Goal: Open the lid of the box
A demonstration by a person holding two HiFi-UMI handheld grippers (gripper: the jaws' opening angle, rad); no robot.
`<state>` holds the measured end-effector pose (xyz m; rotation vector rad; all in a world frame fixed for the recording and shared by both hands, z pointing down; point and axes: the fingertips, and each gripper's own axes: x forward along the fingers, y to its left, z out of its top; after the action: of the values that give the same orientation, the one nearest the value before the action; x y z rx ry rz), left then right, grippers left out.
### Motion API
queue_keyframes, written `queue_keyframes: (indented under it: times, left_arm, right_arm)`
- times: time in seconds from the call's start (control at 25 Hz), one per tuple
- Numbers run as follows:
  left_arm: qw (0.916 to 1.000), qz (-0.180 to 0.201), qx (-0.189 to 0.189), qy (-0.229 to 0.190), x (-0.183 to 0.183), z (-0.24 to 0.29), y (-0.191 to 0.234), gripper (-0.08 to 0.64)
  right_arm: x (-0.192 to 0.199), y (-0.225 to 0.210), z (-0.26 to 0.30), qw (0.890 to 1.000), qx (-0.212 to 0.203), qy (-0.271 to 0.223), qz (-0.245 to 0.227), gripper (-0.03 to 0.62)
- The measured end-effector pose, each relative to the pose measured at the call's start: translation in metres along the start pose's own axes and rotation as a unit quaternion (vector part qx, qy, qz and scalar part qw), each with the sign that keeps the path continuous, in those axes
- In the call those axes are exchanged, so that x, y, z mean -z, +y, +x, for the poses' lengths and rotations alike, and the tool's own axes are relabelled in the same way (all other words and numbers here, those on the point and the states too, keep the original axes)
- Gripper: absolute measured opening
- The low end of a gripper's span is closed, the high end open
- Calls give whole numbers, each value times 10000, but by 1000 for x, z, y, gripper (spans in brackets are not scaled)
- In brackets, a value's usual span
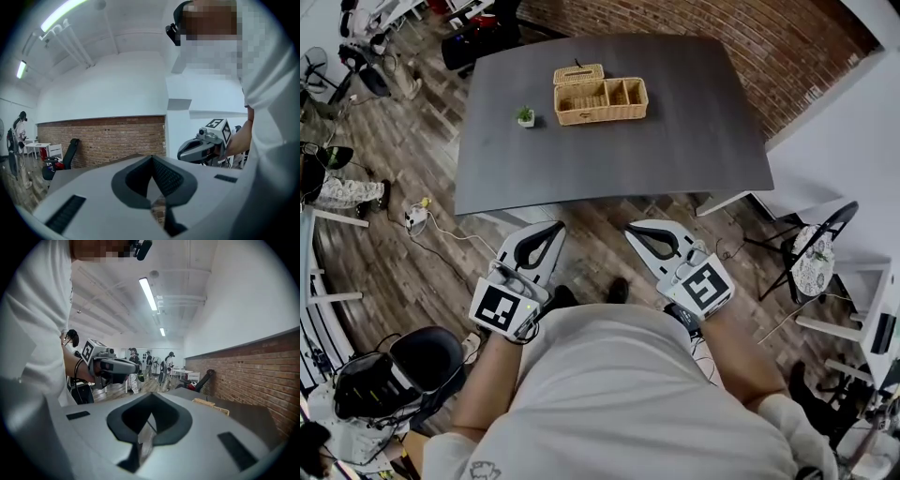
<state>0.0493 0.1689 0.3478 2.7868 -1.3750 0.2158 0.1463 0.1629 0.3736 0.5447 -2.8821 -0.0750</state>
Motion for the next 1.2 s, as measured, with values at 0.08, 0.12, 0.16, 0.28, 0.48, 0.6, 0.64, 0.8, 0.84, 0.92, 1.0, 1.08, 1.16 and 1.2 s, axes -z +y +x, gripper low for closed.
queue_keyframes:
  times: [0.08,0.12,0.16,0.28,0.48,0.6,0.64,0.8,0.84,0.92,1.0,1.08,1.16,1.2]
  left_arm:
    - [10000,-75,42,-33,2,-8,-3,11]
    - [9999,-103,62,-51,2,-12,-4,11]
    - [9999,-115,84,-60,3,-17,-5,11]
    - [9998,-97,175,-58,1,-32,-6,11]
    - [9996,-51,247,-145,-4,-63,-1,11]
    - [9994,-59,296,-189,-3,-82,0,11]
    - [9993,-58,316,-202,-2,-88,1,11]
    - [9992,-60,360,-189,0,-114,6,11]
    - [9992,-62,359,-183,-1,-120,8,11]
    - [9992,-52,353,-162,-9,-131,9,11]
    - [9993,-39,359,-132,-21,-140,8,11]
    - [9991,-49,387,-159,-21,-148,9,11]
    - [9988,-74,426,-233,-7,-157,12,11]
    - [9986,-85,444,-261,0,-161,14,11]
  right_arm:
    - [0,6,-2,10000,92,20,14,6]
    - [0,9,-3,9999,130,38,4,5]
    - [-2,12,-4,9999,163,52,-2,5]
    - [-9,24,-4,9996,293,51,26,5]
    - [-27,50,5,9989,456,-129,-8,5]
    - [-37,69,13,9982,521,-283,89,5]
    - [-41,76,15,9978,555,-335,124,5]
    - [-52,100,27,9970,638,-427,133,5]
    - [-55,105,28,9969,642,-437,134,5]
    - [-64,115,29,9968,639,-457,152,5]
    - [-76,122,26,9966,651,-473,179,5]
    - [-78,131,29,9963,696,-481,156,5]
    - [-68,142,37,9959,769,-474,103,5]
    - [-63,148,41,9956,805,-471,91,5]
